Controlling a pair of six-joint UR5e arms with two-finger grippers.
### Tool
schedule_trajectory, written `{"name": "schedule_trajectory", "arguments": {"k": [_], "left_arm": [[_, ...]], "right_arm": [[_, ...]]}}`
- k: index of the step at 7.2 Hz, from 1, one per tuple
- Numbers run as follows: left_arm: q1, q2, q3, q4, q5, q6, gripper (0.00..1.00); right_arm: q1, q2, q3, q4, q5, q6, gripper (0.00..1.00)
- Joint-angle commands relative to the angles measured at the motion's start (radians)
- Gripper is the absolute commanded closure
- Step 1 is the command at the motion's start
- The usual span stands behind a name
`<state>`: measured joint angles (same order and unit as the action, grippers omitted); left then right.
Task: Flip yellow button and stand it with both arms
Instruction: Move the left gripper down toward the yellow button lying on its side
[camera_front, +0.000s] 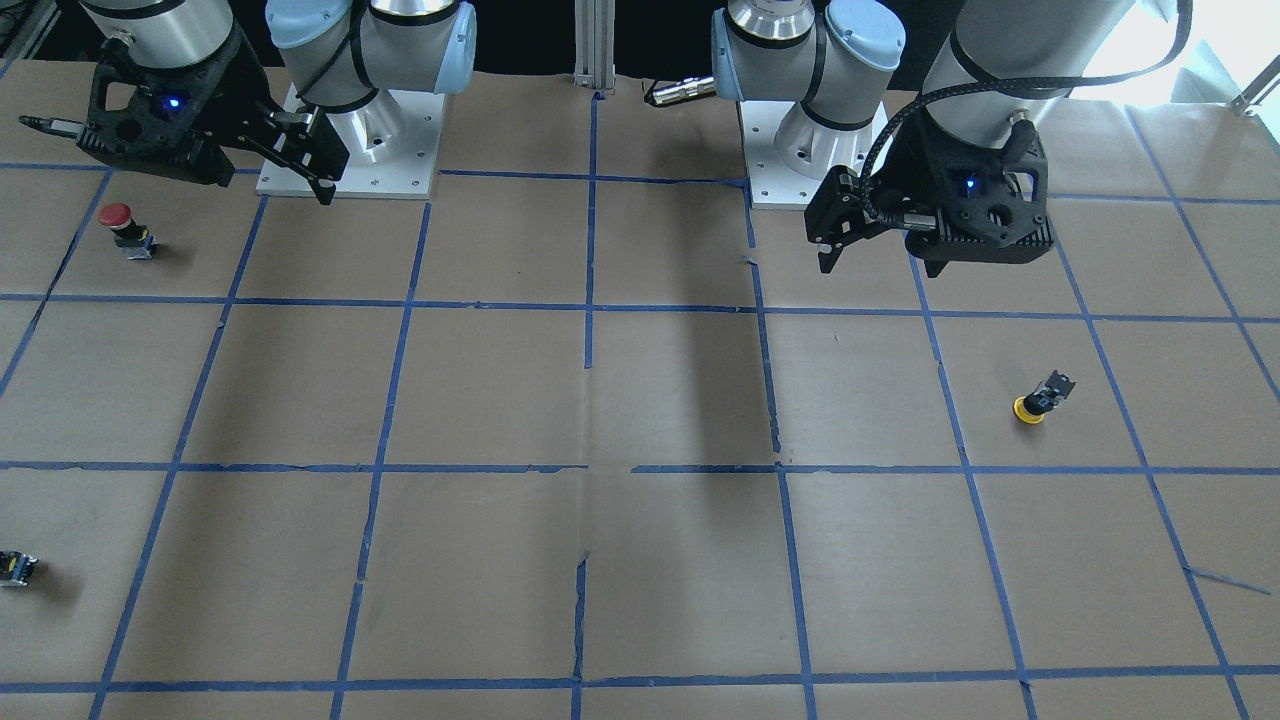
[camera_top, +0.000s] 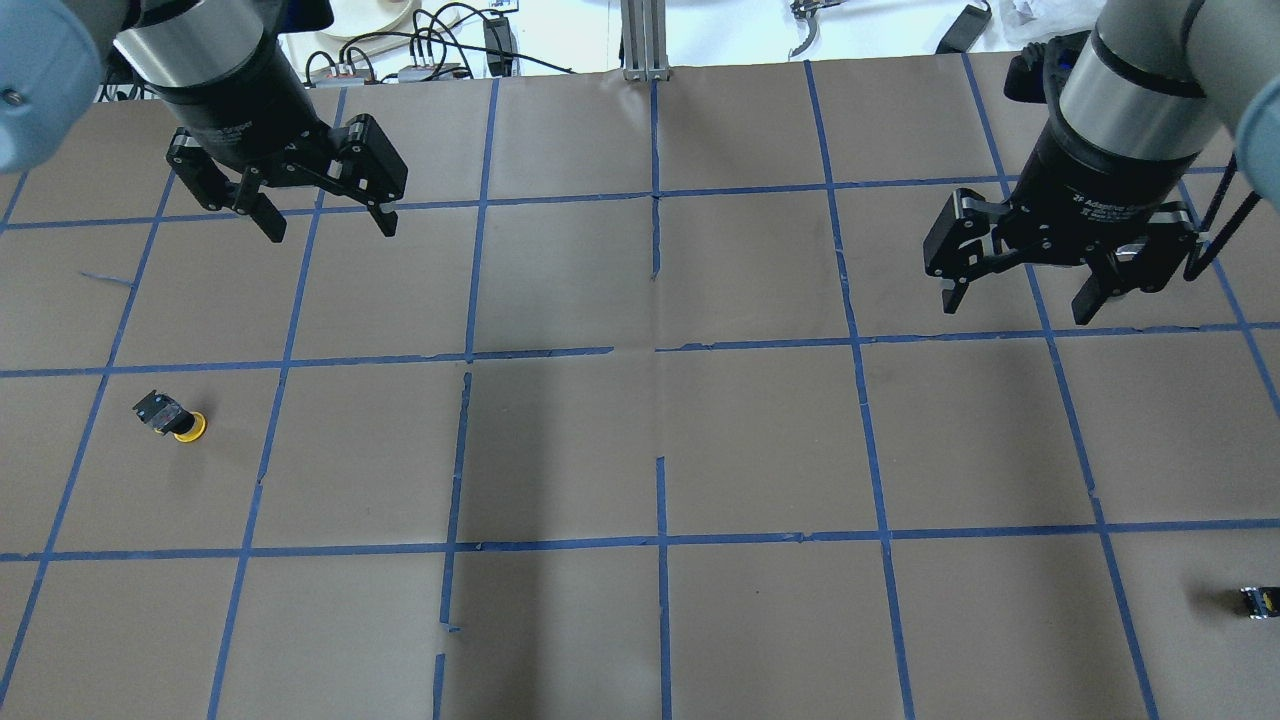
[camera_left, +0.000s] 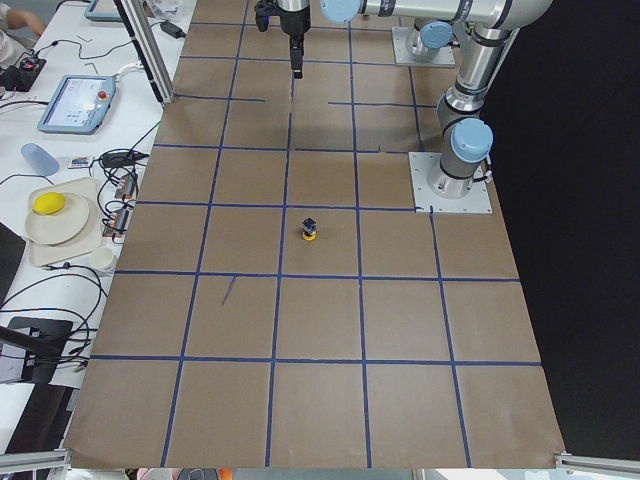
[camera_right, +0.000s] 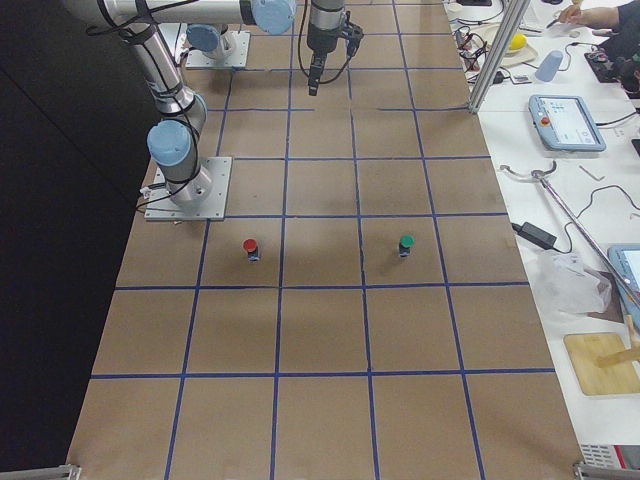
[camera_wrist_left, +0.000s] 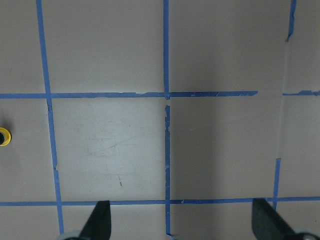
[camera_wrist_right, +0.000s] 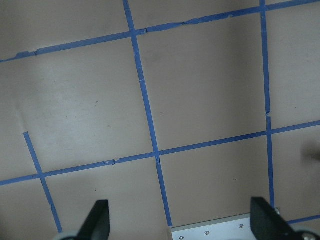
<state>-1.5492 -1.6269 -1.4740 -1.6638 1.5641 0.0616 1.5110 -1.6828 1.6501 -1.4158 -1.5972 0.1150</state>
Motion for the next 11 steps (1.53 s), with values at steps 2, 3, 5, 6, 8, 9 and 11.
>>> {"name": "schedule_trajectory", "arguments": {"k": [2,3,5,6,8,9,11], "left_arm": [[0.101,0.004,-0.044,0.006,0.004,0.213,0.0],[0.115,0.007,-0.049,0.001,0.005,0.219,0.0],[0.203,0.005,-0.087,0.006,0.004,0.425,0.0],[0.278,0.008,-0.126,0.01,0.002,0.511,0.0],[0.404,0.005,-0.199,0.077,0.004,0.73,0.0],[0.467,0.007,-0.259,0.122,0.004,0.848,0.0],[0.575,-0.001,-0.386,0.342,0.002,1.12,0.0]], "right_arm": [[0.0,-0.003,0.0,0.0,-0.004,0.009,0.0],[0.0,-0.006,0.0,0.0,-0.021,0.002,0.0],[0.0,-0.009,-0.001,-0.002,-0.036,-0.001,0.0],[0.0,-0.009,-0.001,-0.002,-0.035,0.002,0.0],[0.0,-0.011,0.0,-0.002,-0.032,0.003,0.0],[0.0,-0.012,-0.001,0.001,-0.029,0.008,0.0],[0.0,-0.017,-0.001,0.003,-0.035,0.002,0.0]]}}
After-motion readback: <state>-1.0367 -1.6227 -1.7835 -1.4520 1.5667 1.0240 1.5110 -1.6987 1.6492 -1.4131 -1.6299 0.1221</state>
